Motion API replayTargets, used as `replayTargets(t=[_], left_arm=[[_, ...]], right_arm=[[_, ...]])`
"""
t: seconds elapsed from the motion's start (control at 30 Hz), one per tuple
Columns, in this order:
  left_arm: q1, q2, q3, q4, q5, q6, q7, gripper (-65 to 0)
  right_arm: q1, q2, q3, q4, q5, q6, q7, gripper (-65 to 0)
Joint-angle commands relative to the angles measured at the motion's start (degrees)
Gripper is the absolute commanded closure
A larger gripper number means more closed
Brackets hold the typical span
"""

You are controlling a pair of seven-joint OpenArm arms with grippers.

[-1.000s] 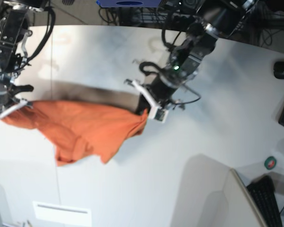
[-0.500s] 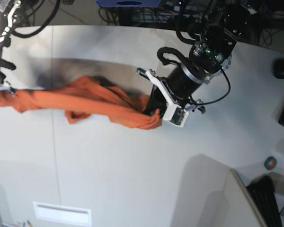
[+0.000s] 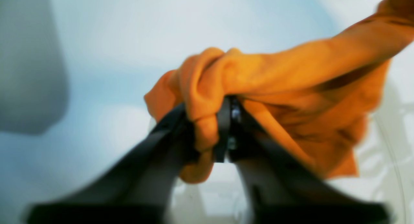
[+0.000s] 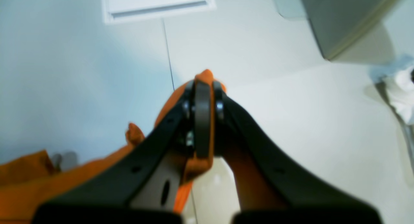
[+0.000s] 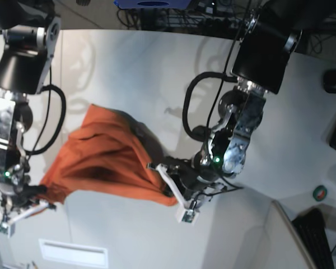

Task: Layout the t-shirt on the table in an organized manner, then fold the t-shirt properly
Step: 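Lift the t-shirt with both grippers and lay it back down, then regrasp the t-shirt edges with both grippers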

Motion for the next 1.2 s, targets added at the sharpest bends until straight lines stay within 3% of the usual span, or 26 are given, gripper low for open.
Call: replayTargets(t=[0.0, 0.1, 0.17, 0.2, 0.27, 0.4, 0.53, 0.63, 0.67, 0.73, 0.77, 0.83, 0.93, 1.13, 1.17], left_arm=[[-3.0, 1.2, -0.2, -0.9, -0.6, -0.3, -1.5, -16.6], [-6.6, 2.8, -0.3, -7.2, -0.7, -0.3, -2.6, -43.8], [-7.2, 3.0, -0.3, -9.9, -0.8, -0.3, -6.2, -60.4], [-7.2, 3.0, -0.3, -10.6, -0.9, -0.3, -8.2, -65.0], [-5.8, 2.8, -0.3, -10.7, -0.9, -0.3, -10.8, -65.0], [-0.6, 1.0, -4.9, -8.7, -0.9, -0.3, -11.7, -65.0], [7.8, 0.7, -15.8, -2.1, -0.9, -0.4, -11.8, -65.0], [15.6, 0.2, -22.2, 4.2, -0.9, -0.4, -11.8, -65.0], [18.3, -0.4, -23.6, 5.8, -0.9, -0.4, -11.8, -62.2], [22.7, -1.5, -26.0, 7.9, -0.9, -0.4, -11.8, -50.4], [24.7, -1.9, -27.3, 8.5, -0.9, -0.4, -11.8, -42.6], [27.7, -2.9, -30.0, 9.3, -0.9, -0.4, -11.8, -26.2], [31.0, -3.0, -34.4, 10.1, -1.0, -0.4, -11.8, -1.8], [33.8, -3.1, -37.1, 10.4, -1.0, -0.4, -11.7, 0.0], [33.9, -3.1, -37.1, 10.4, -1.0, -0.4, -11.7, 0.0]], right_arm=[[3.6, 0.6, 0.4, -1.5, -0.5, -0.3, 3.0, 0.0], [8.2, 0.9, 0.2, -8.8, -0.5, -0.3, 3.7, 0.0], [9.2, 2.0, 0.1, -11.5, -0.5, -0.3, 3.4, -17.1], [9.5, 2.2, 0.1, -12.1, -0.5, -0.3, 2.8, -24.3], [9.2, 2.8, 0.1, -11.6, -0.5, -0.3, 0.8, -30.0], [5.3, 3.8, 0.5, -5.3, -0.5, -0.3, -1.6, -25.1], [-2.7, 3.7, 0.7, 6.9, -0.4, -0.3, -1.7, -22.8], [-9.2, 0.6, 0.7, 11.1, -0.3, -0.3, -0.4, -22.8], [-10.8, -0.3, 0.7, 11.2, -0.3, -0.3, 0.9, -22.7], [-14.3, -1.5, 0.6, 10.7, -0.3, -0.3, 3.9, -20.4], [-15.8, -2.2, 0.5, 10.0, -0.3, -0.3, 5.7, -16.2], [-16.6, -4.0, 0.6, 7.6, -0.3, -0.3, 7.5, 0.0], [-15.9, -4.8, 0.6, 2.1, -0.3, -0.3, 7.5, 0.0], [-11.4, -4.9, 0.5, -7.9, -0.3, -0.3, 7.5, 0.0], [-11.0, -4.9, 0.5, -8.8, -0.3, -0.3, 7.5, -5.4]])
